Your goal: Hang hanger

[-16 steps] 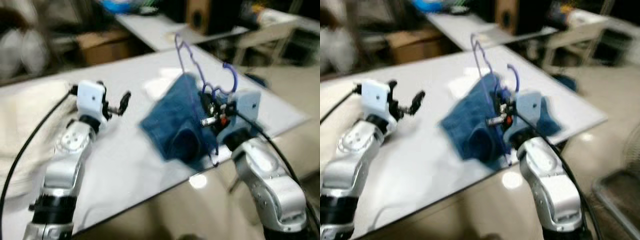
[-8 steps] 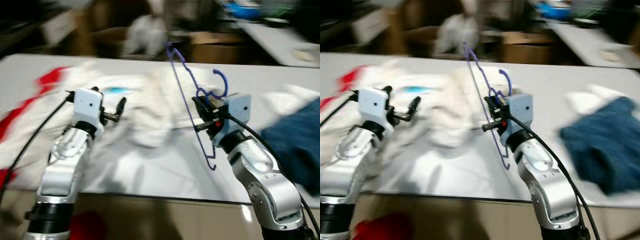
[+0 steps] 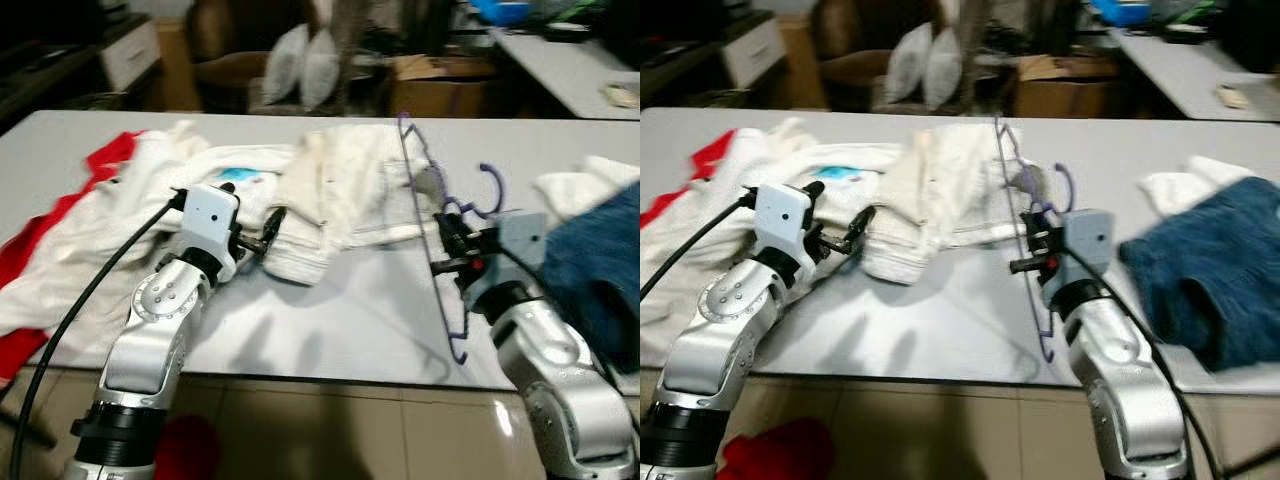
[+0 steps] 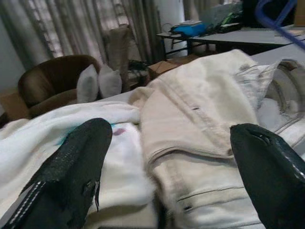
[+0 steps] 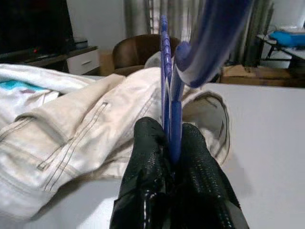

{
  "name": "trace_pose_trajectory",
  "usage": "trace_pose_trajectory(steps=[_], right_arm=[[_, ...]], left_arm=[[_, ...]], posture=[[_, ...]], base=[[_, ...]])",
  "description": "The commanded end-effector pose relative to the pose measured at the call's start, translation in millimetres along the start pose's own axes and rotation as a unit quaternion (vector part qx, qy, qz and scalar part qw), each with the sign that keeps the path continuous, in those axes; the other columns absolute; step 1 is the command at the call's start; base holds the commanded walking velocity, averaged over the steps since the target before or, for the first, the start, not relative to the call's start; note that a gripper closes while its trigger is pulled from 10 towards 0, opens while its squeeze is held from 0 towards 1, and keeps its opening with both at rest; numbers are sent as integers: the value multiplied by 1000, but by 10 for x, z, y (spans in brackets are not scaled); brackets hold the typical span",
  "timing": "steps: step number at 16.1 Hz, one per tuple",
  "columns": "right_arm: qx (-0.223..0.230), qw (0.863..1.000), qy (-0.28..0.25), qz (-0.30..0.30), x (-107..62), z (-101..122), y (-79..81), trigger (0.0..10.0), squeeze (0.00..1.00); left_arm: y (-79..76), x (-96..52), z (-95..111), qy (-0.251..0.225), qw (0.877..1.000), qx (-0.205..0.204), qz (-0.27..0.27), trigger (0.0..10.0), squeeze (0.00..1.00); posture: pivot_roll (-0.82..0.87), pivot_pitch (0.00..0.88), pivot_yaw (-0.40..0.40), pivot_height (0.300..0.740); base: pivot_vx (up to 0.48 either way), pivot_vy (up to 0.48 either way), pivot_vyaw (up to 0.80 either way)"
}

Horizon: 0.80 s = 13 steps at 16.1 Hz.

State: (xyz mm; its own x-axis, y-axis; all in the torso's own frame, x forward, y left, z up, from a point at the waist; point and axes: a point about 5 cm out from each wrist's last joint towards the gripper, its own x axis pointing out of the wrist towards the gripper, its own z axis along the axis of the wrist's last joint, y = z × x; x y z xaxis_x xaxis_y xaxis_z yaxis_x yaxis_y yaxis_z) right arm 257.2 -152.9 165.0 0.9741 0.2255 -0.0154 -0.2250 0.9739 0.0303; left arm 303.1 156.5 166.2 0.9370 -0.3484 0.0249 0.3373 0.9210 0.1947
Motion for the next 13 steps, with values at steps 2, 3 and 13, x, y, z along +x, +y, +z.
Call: trace_pose_trajectory(steps=[2, 3, 13], right_arm=[[2, 1000, 2, -9, -53, -10, -13, 10000, 0], [3, 1000, 2, -14, -69, -13, -22, 10000, 0], [-4, 1000, 12, -21, -172, -40, -123, 10000, 0]], left_arm=[[-14, 17, -27, 8, 1000, -7, -5, 10000, 0], [-20, 19, -27, 6, 1000, -8, -6, 10000, 0], [-89, 58, -75, 5, 1000, -18, -13, 10000, 0]], posture=[[-181, 0, 53, 740], [-181, 0, 53, 740], [-202, 0, 58, 740]], base=[[0, 371, -800], [0, 480, -800], [0, -240, -560]])
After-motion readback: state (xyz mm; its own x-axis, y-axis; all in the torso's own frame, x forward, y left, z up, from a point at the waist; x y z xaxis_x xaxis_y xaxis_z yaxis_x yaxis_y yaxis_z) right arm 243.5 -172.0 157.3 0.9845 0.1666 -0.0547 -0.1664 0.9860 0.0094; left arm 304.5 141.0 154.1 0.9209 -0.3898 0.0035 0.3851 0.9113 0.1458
